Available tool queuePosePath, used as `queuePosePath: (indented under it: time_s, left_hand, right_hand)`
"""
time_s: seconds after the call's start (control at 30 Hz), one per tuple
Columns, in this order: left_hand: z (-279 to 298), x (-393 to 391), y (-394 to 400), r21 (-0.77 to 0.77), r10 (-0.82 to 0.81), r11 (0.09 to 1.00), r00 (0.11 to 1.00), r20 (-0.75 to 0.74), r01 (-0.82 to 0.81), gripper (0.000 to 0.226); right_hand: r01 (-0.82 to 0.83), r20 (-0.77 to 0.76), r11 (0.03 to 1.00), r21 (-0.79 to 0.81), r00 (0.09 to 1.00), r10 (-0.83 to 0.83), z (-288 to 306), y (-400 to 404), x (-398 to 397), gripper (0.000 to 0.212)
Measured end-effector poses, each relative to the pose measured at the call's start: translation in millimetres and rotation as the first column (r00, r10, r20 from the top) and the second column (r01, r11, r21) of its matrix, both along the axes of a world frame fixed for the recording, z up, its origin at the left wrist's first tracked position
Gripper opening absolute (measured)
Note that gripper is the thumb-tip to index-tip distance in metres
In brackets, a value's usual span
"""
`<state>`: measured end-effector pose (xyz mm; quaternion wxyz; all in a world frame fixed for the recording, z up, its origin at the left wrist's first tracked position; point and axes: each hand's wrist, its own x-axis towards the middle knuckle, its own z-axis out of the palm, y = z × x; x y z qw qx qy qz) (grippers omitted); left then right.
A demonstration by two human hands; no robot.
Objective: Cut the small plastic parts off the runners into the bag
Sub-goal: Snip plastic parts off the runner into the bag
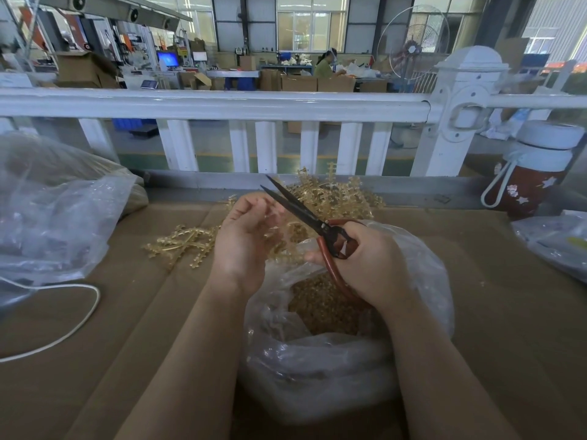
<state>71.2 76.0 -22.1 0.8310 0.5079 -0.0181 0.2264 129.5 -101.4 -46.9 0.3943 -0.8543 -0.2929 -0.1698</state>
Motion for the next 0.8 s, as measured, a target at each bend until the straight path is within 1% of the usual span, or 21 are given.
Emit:
queuePosePath:
  time_s: [0.1,0.13,0.2,0.27,0.4,0.5,0.57,0.63,0.8]
  left_hand:
    - [1.2,-2.5,7.1,-0.265,-0.081,0.961,0.997,-0.002,0.078,0.026]
    - [1.2,-3.4,8.5,-0.333,-0.108,0.938,0.994,-0.003,0.101,0.023]
    - [1.8,-4.5,9.0,-0.407,-0.156,0.901,0.987,0.023,0.152,0.013]
    - [1.9,-4.9,8.6,-0.439,-0.183,0.879,0.982,0.046,0.185,0.007]
    - [0.3,-4.0,10.9,-0.518,-0.233,0.820,0.969,0.081,0.241,0.009]
    - [-0.4,-3.6,11.7,-0.551,-0.245,0.795,0.965,0.091,0.254,0.011]
    - [-0.5,-3.4,11.8,-0.550,-0.248,0.795,0.965,0.089,0.255,0.011]
    - [-0.6,-3.2,12.4,-0.540,-0.250,0.801,0.964,0.091,0.259,0.010]
    - [-0.9,-3.1,12.2,-0.548,-0.276,0.781,0.952,0.130,0.301,0.007]
  right_hand:
    - [0.016,-0.017,0.997,0.079,1.000,-0.014,1.4,0.4,-2.0,0.046]
    - [0.030,-0.028,0.995,0.099,0.999,-0.027,0.8,0.5,-1.6,0.051]
    - [0.056,-0.063,0.990,0.129,0.997,-0.048,-0.9,0.7,0.5,0.058]
    - [0.072,-0.099,0.985,0.158,0.994,-0.056,-2.4,0.3,2.6,0.061]
    - [0.092,-0.170,0.973,0.210,0.984,-0.057,-1.8,0.1,3.0,0.066]
    - [0.112,-0.225,0.964,0.242,0.973,-0.056,-1.7,1.5,5.0,0.055]
    - [0.118,-0.231,0.961,0.251,0.971,-0.059,-2.3,1.5,6.4,0.050]
    - [0.120,-0.223,0.961,0.250,0.973,-0.063,-2.9,1.5,6.4,0.047]
    - [0.113,-0.220,0.965,0.239,0.974,-0.060,-4.2,2.6,6.9,0.042]
